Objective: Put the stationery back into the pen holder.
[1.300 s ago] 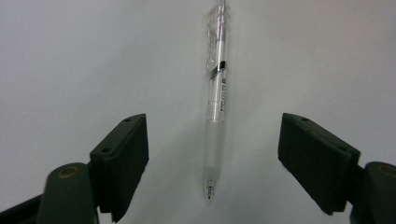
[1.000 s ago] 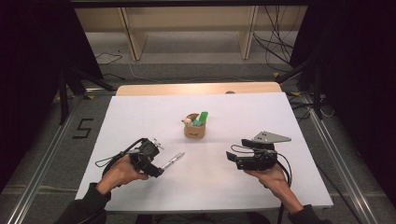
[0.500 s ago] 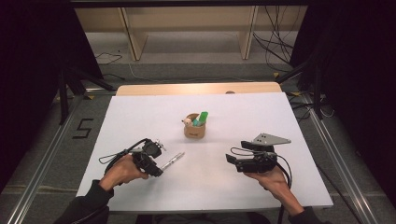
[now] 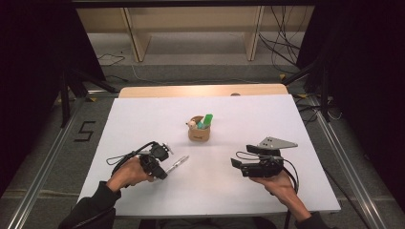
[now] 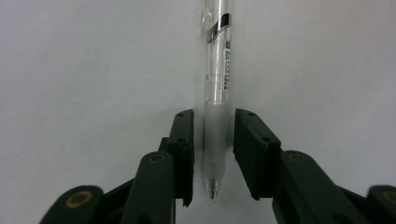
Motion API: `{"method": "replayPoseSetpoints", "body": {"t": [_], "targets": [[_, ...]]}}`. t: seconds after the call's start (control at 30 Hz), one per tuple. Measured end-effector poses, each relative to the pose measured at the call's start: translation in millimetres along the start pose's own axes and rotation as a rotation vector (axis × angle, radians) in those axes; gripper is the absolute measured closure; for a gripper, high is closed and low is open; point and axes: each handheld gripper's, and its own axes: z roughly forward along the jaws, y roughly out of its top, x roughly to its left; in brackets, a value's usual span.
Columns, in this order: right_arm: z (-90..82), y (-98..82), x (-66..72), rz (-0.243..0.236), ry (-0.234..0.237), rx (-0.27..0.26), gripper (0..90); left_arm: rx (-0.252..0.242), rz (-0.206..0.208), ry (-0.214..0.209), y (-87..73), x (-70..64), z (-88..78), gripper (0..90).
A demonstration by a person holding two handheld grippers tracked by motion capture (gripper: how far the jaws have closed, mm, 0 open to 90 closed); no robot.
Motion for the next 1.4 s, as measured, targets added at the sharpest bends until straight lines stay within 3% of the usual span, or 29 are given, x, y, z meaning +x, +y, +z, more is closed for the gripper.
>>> {"method": "replayPoseSetpoints", "body": {"t": [0.33,0.6,0.8,0.9,1.07,1.4], "targets": [[-0.6,0.0,1.0,-0.001,0.0,-0.001,19.6,0.016,0.009,0.01,1.4,0.9,-0.3,78.0],[-1.0,-0.1,1.6,-0.006,0.001,-0.002,19.6,0.023,0.022,0.011,1.7,0.8,-0.8,79.5],[-1.4,0.1,3.4,-0.009,0.007,-0.005,19.6,-0.011,0.025,-0.001,1.5,1.5,-7.7,79.8],[-1.6,0.2,4.4,-0.011,0.011,-0.004,19.6,-0.026,0.028,-0.031,2.1,0.5,-13.8,79.9],[-1.9,1.1,10.5,-0.05,0.016,-0.005,19.4,-0.035,0.057,-0.056,4.9,-2.7,-22.7,79.8],[-0.5,0.8,31.6,-0.151,0.041,0.002,19.3,-0.04,0.16,-0.11,18.7,-28.0,-32.3,79.8]]}}
